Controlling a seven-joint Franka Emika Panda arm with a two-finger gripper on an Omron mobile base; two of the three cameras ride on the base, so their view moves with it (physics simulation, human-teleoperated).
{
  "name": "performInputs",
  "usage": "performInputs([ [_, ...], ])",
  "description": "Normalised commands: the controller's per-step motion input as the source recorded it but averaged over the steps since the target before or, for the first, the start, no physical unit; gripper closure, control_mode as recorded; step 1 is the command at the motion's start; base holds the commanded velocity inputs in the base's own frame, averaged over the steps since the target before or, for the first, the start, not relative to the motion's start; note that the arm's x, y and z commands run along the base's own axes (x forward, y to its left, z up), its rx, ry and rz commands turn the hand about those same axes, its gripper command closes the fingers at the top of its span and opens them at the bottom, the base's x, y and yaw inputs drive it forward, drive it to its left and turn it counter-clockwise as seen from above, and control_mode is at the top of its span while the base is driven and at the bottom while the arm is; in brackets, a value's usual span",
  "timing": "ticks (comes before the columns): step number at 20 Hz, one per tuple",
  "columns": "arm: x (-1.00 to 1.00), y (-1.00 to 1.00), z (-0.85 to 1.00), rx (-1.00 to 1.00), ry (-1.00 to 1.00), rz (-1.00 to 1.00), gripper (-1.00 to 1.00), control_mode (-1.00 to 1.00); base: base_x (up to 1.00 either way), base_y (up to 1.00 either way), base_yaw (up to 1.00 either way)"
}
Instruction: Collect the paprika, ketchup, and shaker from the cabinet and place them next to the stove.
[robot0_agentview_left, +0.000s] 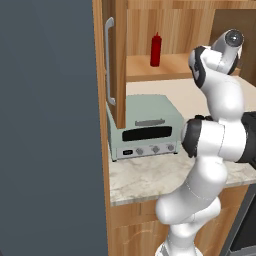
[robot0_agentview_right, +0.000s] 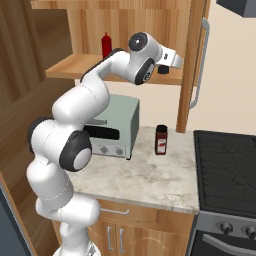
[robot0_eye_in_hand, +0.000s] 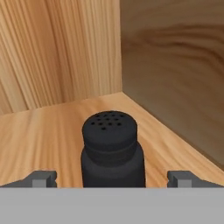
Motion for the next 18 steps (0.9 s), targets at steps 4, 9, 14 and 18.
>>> performInputs([
  [4,0.12,0.00,-0.01,0.00,0.00,0.00,1.00,-1.00,0.00,0.00,0.00],
  [9,0.08,0.00,-0.03,0.00,0.00,0.00,1.00,-1.00,0.00,0.00,0.00],
  [14,0.00,0.00,0.00,0.00,0.00,0.00,1.00,-1.00,0.00,0.00,0.00],
  [18,0.00,0.00,0.00,0.00,0.00,0.00,1.00,-1.00,0.00,0.00,0.00],
])
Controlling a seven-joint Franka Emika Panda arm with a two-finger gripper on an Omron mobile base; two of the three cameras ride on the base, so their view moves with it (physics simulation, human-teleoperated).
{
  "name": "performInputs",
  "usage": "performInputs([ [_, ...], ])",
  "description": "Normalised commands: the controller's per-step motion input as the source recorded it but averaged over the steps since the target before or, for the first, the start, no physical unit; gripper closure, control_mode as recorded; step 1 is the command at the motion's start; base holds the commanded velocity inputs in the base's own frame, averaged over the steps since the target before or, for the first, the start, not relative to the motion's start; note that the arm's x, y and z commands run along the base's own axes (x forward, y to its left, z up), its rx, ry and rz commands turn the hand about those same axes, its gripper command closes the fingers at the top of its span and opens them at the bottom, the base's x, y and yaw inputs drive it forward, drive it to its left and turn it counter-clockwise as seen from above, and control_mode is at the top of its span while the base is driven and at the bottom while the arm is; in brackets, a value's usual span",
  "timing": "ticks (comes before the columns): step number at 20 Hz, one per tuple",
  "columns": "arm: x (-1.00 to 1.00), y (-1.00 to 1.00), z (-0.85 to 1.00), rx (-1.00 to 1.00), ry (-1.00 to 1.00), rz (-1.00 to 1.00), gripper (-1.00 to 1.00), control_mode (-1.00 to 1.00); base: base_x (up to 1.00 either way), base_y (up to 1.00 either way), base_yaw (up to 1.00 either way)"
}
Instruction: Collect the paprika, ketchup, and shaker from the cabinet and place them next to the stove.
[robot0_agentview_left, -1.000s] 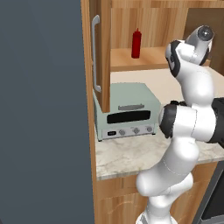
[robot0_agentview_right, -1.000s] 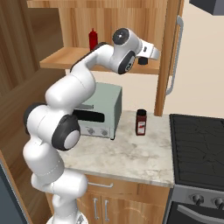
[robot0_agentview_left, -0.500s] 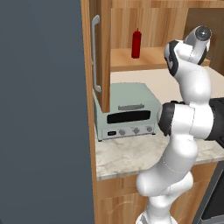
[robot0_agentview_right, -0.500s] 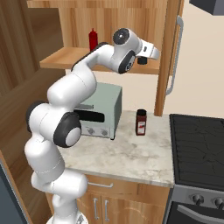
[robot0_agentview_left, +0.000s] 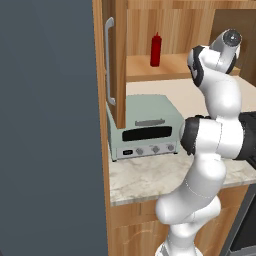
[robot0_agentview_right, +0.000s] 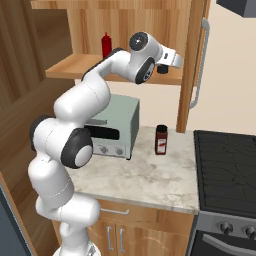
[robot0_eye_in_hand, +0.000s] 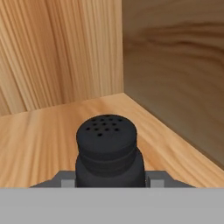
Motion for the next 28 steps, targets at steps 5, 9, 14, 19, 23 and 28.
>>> performInputs([
  [5,0.00,0.00,0.00,0.00,0.00,0.00,1.00,-1.00,0.00,0.00,0.00],
  [9,0.00,0.00,-0.01,0.00,0.00,0.00,1.00,-1.00,0.00,0.00,0.00],
  [14,-0.04,0.00,0.00,0.00,0.00,-0.01,1.00,-1.00,0.00,0.00,0.00],
  [19,-0.30,0.00,-0.01,0.00,-0.01,-0.01,1.00,-1.00,0.00,0.00,0.00],
  [23,-0.65,0.00,-0.06,0.00,-0.05,-0.05,1.00,-1.00,0.00,0.00,0.00],
  [28,-0.69,0.00,-0.05,0.00,-0.04,-0.09,1.00,-1.00,0.00,0.00,0.00],
])
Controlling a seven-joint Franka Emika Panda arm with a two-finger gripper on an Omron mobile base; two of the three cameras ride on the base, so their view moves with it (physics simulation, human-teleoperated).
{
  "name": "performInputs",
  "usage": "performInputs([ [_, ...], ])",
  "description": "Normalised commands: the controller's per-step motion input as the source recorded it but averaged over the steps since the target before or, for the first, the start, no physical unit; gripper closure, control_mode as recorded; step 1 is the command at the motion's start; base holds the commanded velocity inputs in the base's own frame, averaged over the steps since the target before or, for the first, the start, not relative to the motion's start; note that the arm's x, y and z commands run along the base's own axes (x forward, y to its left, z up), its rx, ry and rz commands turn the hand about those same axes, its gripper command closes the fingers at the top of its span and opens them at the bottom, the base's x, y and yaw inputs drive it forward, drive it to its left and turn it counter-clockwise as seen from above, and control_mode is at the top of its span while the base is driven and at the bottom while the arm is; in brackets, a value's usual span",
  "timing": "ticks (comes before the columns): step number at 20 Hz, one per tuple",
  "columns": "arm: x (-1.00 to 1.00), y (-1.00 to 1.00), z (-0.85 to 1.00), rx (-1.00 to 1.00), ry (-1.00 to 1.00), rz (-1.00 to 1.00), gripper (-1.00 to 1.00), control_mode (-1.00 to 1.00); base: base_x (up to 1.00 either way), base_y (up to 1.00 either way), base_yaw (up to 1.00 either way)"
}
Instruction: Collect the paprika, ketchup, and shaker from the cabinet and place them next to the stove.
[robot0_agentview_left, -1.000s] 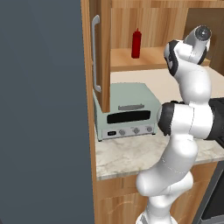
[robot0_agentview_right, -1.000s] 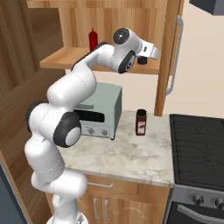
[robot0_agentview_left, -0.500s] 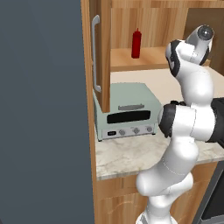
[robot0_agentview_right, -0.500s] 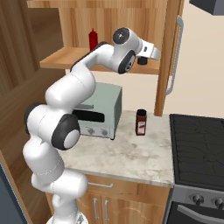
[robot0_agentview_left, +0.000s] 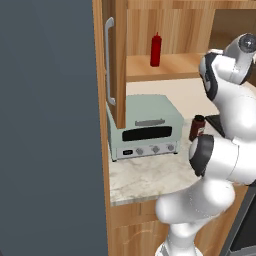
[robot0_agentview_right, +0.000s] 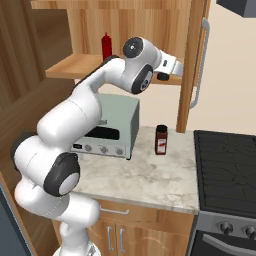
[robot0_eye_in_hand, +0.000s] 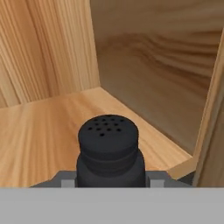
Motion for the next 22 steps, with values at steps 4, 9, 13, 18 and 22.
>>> performInputs([
  [4,-0.69,0.01,-0.16,0.00,0.00,-0.10,1.00,-1.00,0.00,0.00,0.00],
  [9,-0.53,0.24,-0.40,-0.04,0.04,-0.08,1.00,-1.00,0.00,0.00,0.00],
  [13,-0.33,0.41,-0.55,-0.09,0.09,-0.05,1.00,-1.00,0.00,0.00,0.00],
  [18,-0.07,0.18,-0.57,-0.06,0.09,0.00,1.00,-1.00,0.00,0.00,0.00],
  [22,0.01,0.00,-0.65,-0.04,0.08,0.06,1.00,-1.00,0.00,0.00,0.00],
])
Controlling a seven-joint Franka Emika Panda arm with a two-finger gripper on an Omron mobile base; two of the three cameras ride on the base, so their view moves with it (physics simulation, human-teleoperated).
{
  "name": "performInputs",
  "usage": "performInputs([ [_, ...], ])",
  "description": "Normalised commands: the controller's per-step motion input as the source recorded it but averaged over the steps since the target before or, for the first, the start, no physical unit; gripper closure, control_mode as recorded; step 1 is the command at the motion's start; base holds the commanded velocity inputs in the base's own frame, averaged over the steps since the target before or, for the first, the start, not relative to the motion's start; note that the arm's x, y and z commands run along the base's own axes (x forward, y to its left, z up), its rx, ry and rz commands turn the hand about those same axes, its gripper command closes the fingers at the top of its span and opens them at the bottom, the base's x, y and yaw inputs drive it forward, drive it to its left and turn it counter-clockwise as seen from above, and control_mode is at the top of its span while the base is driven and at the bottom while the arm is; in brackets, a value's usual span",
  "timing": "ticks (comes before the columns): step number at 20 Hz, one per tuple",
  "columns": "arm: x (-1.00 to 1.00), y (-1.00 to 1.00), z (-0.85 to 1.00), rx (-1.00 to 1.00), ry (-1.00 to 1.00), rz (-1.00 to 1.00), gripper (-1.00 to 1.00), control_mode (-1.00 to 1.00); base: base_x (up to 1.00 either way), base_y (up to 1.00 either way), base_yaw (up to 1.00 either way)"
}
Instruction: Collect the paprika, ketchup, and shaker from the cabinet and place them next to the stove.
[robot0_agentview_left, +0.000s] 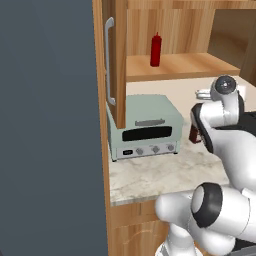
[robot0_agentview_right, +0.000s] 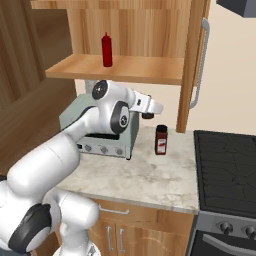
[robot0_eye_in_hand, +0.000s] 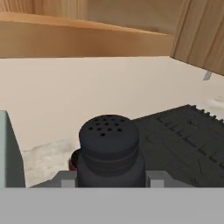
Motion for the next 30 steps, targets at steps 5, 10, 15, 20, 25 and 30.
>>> performInputs([
  [5,0.12,-0.25,-0.52,0.01,0.01,0.14,1.00,-1.00,0.00,0.00,0.00],
  [10,0.17,-0.46,-0.42,0.05,0.01,0.16,1.00,-1.00,0.00,0.00,0.00],
  [15,0.04,-0.38,-0.35,0.02,0.00,0.13,1.00,-1.00,0.00,0.00,0.00],
  [20,0.00,-0.37,-0.39,0.02,0.00,0.13,1.00,-1.00,0.00,0.00,0.00],
  [25,0.00,-0.20,-0.48,0.00,0.00,0.10,1.00,-1.00,0.00,0.00,0.00],
  [30,-0.01,-0.16,-0.35,0.00,-0.01,0.03,1.00,-1.00,0.00,0.00,0.00],
])
